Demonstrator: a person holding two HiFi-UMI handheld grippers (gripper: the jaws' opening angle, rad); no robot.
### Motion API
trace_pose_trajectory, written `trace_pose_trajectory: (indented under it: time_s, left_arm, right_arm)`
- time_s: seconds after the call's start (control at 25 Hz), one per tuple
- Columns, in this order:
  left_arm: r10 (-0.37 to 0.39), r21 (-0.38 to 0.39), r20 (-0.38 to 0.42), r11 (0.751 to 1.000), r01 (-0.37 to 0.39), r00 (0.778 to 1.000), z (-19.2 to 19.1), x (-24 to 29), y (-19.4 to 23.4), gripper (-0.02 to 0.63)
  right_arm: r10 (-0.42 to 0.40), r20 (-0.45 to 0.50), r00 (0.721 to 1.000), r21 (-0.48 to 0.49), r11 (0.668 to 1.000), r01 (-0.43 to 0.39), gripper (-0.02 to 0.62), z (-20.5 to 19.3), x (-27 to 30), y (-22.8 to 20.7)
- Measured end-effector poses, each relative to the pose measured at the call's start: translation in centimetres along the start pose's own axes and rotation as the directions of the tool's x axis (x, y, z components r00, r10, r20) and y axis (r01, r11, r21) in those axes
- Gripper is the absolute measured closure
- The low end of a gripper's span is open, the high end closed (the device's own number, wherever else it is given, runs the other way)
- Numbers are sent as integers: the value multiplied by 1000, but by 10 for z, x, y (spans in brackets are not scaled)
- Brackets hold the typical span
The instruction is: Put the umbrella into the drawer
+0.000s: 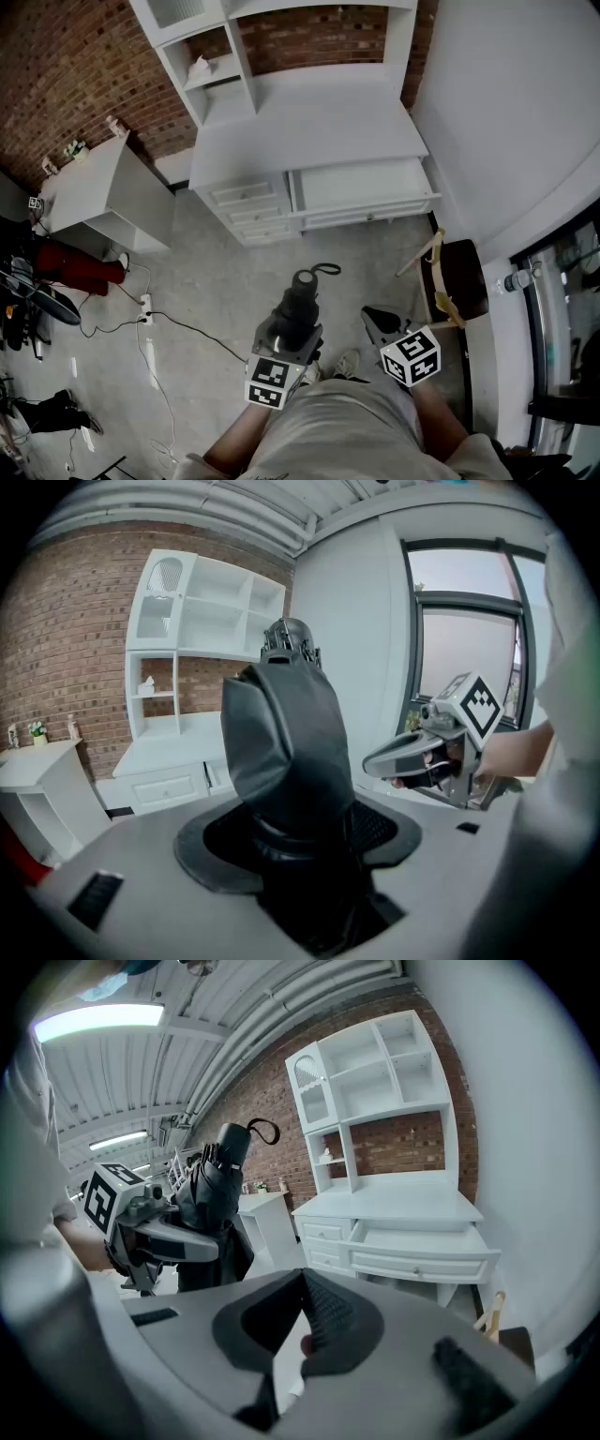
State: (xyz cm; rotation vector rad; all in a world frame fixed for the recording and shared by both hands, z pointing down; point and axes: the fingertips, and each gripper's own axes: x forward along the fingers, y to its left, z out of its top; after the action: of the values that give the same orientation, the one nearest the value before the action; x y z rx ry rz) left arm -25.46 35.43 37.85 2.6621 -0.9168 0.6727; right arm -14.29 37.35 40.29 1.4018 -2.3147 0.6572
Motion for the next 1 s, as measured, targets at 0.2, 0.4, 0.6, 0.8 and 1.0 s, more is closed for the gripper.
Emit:
trace_pose_trajectory:
  time_s: [0.2, 0.4, 0.6, 0.8, 1.0]
  left_arm:
    - [0, 14, 6, 1000, 0, 1000, 5, -2, 3, 324]
    - [2, 21, 6, 1000, -2, 1000, 10, 0, 10, 324]
    - [8, 23, 9, 1000, -8, 1000, 14, 2, 12, 324]
    - [16, 21, 17, 1000, -16, 1000, 16, 4, 8, 324]
    - [18, 12, 18, 1000, -19, 1000, 17, 5, 5, 324]
  right_arm:
    - [0, 1, 1000, -23, 1000, 0, 568, 6, 3, 4]
    - [2, 0, 1000, -28, 1000, -2, 568, 12, 7, 2]
    - [8, -3, 1000, -31, 999, -9, 568, 11, 10, 1]
    - [24, 0, 1000, -20, 1000, -24, 568, 7, 7, -2]
    - [30, 3, 1000, 19, 999, -30, 568, 6, 3, -6]
